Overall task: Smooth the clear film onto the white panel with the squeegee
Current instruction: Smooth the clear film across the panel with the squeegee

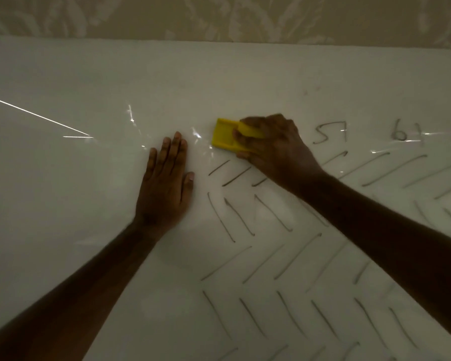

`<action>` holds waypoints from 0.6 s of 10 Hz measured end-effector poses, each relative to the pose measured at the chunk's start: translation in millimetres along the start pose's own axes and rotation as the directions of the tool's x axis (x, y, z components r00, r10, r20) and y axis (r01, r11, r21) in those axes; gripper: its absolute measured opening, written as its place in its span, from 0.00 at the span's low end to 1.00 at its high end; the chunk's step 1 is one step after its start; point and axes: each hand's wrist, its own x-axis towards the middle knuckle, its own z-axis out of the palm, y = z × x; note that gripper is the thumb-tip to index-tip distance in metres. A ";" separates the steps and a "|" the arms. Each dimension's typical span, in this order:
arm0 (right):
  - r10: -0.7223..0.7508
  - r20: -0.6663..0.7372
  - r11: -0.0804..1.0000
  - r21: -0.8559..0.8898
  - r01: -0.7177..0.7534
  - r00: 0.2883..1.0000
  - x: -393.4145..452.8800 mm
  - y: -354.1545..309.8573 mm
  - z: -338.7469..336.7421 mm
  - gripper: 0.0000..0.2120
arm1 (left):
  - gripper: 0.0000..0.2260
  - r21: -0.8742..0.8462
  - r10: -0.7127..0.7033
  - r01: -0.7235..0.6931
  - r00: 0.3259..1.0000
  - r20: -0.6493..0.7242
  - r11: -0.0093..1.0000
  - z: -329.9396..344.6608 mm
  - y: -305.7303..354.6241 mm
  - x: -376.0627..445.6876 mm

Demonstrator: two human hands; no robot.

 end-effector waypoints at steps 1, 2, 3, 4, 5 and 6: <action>-0.135 0.039 0.991 -0.011 0.135 0.990 -28.3 12.8 -13.9 0.17 | 0.29 -0.004 0.004 -0.004 1.000 -0.007 1.000 1.1 0.2 0.0; -0.152 0.047 0.986 -0.064 0.155 0.987 -25.0 37.0 -20.7 0.17 | 0.29 -0.003 0.002 -0.002 1.000 -0.016 1.000 2.0 -0.5 -0.7; 0.025 -0.011 0.997 -0.079 -0.026 1.000 13.5 57.9 -18.7 0.20 | 0.29 -0.002 0.005 -0.005 1.000 -0.019 1.000 2.1 0.4 -0.8; 0.075 -0.020 0.996 -0.052 -0.076 0.997 33.2 37.2 -4.8 0.22 | 0.29 -0.003 0.006 -0.006 1.000 -0.022 1.000 1.4 0.9 -1.0; -0.065 -0.030 0.998 -0.009 0.065 0.997 14.3 -13.8 20.0 0.19 | 0.28 0.011 0.024 -0.024 0.999 -0.025 1.000 2.2 -1.8 -1.5; -0.144 0.013 0.989 0.045 0.143 0.989 -13.6 -30.6 16.4 0.17 | 0.28 0.024 0.037 -0.036 0.999 -0.035 0.999 2.1 -3.0 -2.6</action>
